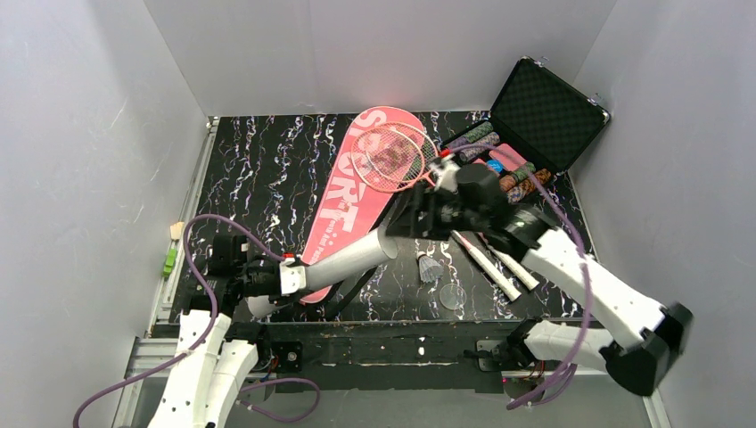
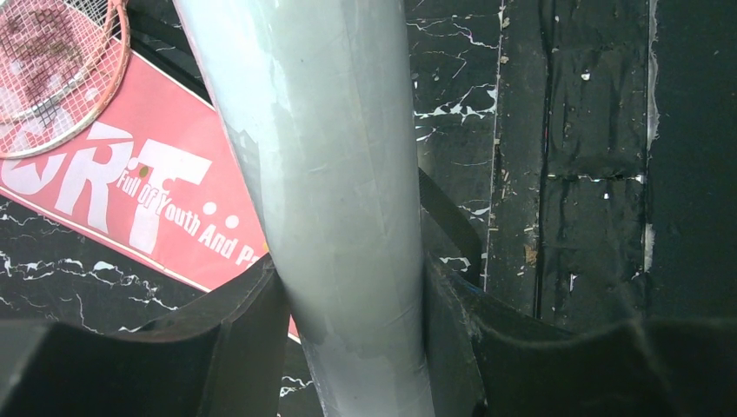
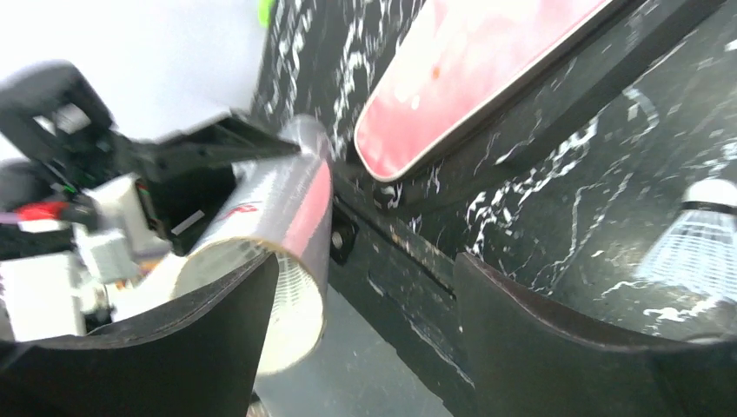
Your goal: Pack up the badminton gear
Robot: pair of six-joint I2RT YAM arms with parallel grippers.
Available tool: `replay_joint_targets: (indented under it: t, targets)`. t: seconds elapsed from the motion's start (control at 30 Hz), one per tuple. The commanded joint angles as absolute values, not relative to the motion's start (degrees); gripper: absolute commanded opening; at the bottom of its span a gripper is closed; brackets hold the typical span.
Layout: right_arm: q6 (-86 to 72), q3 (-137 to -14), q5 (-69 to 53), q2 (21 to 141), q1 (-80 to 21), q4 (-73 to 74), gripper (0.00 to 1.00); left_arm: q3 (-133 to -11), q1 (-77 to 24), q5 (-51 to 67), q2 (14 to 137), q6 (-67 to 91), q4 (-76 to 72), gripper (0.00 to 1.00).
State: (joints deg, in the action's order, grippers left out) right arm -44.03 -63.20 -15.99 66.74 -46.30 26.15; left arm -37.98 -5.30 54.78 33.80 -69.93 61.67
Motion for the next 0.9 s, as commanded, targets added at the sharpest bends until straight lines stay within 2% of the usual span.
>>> replay_joint_targets:
  t: [0.0, 0.13, 0.43, 0.8, 0.87]
  targets:
    - [-46.0, -62.5, -15.7, 56.3, -38.2, 28.6, 0.83, -38.6, -5.1, 56.9, 33.0, -70.9, 60.7, 0.00]
    - [-45.9, -58.4, -17.3, 52.8, -33.6, 30.8, 0.84, -38.7, -5.1, 56.8, 33.4, -71.0, 60.8, 0.00]
    - [-50.1, -42.3, -16.3, 53.2, -33.4, 28.2, 0.86, -39.2, -5.1, 56.2, 33.1, -70.8, 61.3, 0.00]
    - [-52.1, -35.9, -14.6, 58.9, -33.4, 22.4, 0.87, -39.7, -5.1, 56.3, 33.8, -70.8, 61.4, 0.00]
    - [-53.8, -35.0, -14.0, 60.2, -33.4, 19.8, 0.83, -39.7, -5.1, 56.1, 33.6, -70.8, 61.4, 0.00]
